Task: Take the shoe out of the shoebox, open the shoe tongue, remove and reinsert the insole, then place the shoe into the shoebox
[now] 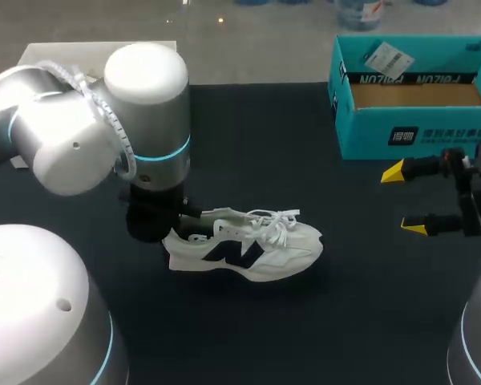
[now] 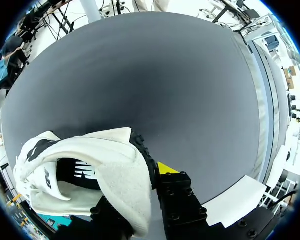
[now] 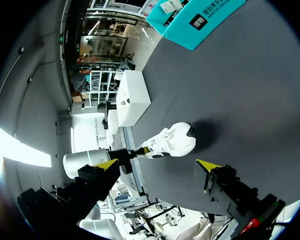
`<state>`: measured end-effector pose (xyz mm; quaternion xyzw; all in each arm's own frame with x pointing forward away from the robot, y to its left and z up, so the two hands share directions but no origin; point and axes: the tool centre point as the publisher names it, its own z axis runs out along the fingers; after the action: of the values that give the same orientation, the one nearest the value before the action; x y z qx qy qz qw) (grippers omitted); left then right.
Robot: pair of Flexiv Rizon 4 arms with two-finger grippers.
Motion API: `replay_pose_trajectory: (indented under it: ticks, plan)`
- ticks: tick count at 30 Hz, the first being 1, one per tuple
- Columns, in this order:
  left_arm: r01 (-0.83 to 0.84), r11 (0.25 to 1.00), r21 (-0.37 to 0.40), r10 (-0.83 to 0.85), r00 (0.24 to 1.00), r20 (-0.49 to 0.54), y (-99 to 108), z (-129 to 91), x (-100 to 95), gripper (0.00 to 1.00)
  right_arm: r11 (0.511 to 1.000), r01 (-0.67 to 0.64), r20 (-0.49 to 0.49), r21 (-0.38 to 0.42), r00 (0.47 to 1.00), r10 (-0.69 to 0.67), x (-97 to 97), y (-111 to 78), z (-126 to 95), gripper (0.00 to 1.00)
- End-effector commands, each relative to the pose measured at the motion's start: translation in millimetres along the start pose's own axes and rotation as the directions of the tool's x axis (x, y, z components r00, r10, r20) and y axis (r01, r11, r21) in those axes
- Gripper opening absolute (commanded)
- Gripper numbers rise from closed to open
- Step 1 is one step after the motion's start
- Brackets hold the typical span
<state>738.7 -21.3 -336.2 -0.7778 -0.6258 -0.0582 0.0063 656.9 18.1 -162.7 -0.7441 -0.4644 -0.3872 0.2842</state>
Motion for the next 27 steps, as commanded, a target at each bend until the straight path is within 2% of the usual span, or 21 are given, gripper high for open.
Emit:
replay_pose_trajectory:
  ticks: [1,8,12,17,18,19,20,25,27]
  plan:
    - [-0.014,1.000,0.016,0.014,1.000,0.000,7,28,-10.4,0.00,1.000,-0.002,0.000,-0.014,1.000,0.002,-2.0,-9.1,-5,1.00]
    - [-0.037,0.999,0.022,0.036,0.999,0.010,4,49,-17.3,0.00,1.000,-0.002,0.000,-0.014,1.000,0.002,-2.0,-9.1,-5,1.00]
    - [-0.038,0.999,0.001,0.038,0.999,0.017,2,55,-19.0,0.00,1.000,-0.002,0.000,-0.014,1.000,0.002,-2.0,-9.1,-5,1.00]
    - [-0.040,0.999,0.011,0.040,0.999,0.020,1,60,-20.5,0.00,1.000,-0.002,0.000,-0.014,1.000,0.002,-2.0,-9.1,-5,1.00]
    - [-0.037,0.999,0.018,0.037,0.999,0.024,0,59,-20.8,0.05,1.000,-0.002,0.000,-0.014,1.000,0.002,-2.0,-9.1,-5,1.00]
    - [-0.036,0.999,0.025,0.035,0.999,0.024,-1,58,-20.9,0.36,1.000,-0.002,0.000,-0.014,1.000,0.002,-2.0,-9.1,-5,1.00]
    - [-0.026,0.999,0.028,0.026,1.000,0.013,-2,57,-21.2,1.00,1.000,-0.002,0.000,-0.014,1.000,0.002,-2.0,-9.1,-5,1.00]
    - [0.008,1.000,0.026,-0.009,1.000,0.024,-6,42,-23.2,1.00,1.000,-0.002,0.000,-0.014,1.000,0.002,-2.0,-9.1,-5,1.00]
    - [0.039,0.999,0.027,-0.040,0.998,0.054,-8,30,-23.4,1.00,1.000,-0.002,0.000,-0.014,1.000,0.002,-2.0,-9.1,-5,1.00]
